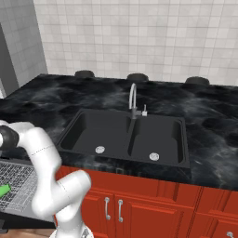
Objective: Pick up the cup and bowl from the counter, place them in the dishwasher, and close the dishwasher door.
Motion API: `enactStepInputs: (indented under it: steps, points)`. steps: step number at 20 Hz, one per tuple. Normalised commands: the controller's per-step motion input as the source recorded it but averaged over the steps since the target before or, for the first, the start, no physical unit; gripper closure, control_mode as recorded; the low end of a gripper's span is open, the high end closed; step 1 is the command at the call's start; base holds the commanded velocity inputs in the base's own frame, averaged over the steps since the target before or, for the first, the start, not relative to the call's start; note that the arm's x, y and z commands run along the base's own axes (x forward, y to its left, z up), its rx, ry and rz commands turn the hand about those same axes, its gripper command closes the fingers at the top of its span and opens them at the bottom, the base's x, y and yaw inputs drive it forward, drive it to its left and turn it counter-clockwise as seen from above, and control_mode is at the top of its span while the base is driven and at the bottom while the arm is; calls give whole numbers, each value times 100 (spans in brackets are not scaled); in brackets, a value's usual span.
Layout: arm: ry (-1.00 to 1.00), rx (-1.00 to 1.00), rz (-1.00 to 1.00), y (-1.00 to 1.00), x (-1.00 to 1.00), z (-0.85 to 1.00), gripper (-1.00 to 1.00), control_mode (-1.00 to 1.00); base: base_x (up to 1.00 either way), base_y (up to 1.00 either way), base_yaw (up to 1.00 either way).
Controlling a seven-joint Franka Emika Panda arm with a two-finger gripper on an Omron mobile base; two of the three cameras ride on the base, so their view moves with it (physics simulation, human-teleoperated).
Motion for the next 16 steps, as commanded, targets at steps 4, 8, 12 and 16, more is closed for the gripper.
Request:
enactStepInputs:
  steps: [4,8,12,16]
  points:
    - [0,-14,0,-14,20,-30,100,-100,0,0,0]
    - [0,-12,0,-24,15,-38,100,-100,0,0,0]
    - [0,-9,0,-26,20,-39,100,-100,0,0,0]
    - [0,-8,0,-26,20,-34,100,-100,0,0,0]
